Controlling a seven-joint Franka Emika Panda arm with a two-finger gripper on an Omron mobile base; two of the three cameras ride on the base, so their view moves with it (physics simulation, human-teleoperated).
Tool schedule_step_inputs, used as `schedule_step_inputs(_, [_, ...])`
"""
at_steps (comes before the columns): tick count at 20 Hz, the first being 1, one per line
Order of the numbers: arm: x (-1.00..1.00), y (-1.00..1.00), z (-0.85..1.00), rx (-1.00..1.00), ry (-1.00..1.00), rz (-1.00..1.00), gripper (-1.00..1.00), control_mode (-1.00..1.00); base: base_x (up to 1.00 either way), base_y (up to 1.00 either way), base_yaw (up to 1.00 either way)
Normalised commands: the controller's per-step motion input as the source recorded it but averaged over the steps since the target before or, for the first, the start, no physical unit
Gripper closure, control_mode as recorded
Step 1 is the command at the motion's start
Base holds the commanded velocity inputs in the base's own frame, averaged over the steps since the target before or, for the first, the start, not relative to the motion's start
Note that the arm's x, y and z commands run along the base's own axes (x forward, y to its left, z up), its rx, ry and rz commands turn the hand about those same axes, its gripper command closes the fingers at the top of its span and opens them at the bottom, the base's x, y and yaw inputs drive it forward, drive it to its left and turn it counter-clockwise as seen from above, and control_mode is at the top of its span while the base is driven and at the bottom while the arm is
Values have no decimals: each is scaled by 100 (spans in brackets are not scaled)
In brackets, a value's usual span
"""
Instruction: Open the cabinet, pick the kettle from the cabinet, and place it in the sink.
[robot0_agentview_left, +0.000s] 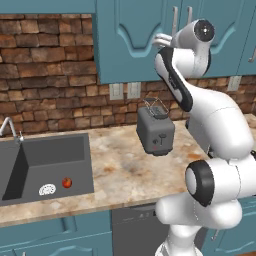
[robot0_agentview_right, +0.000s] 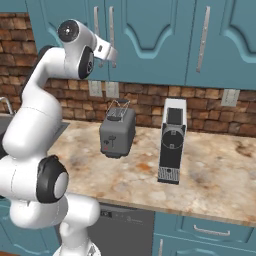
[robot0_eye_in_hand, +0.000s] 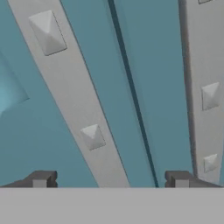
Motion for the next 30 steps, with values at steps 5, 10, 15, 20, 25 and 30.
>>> schedule_step_inputs(5, [25,0,0,0,0,7,-100,-100,0,0,0])
schedule_step_inputs(10, [26,0,0,0,0,8,-100,-100,0,0,0])
schedule_step_inputs(15, [26,-5,0,0,0,9,-100,-100,0,0,0])
schedule_step_inputs(20, [24,-7,0,0,0,6,-100,-100,0,0,0])
schedule_step_inputs(25, [27,-3,0,0,0,5,-100,-100,0,0,0])
schedule_step_inputs(30, [29,0,0,0,0,3,-100,-100,0,0,0])
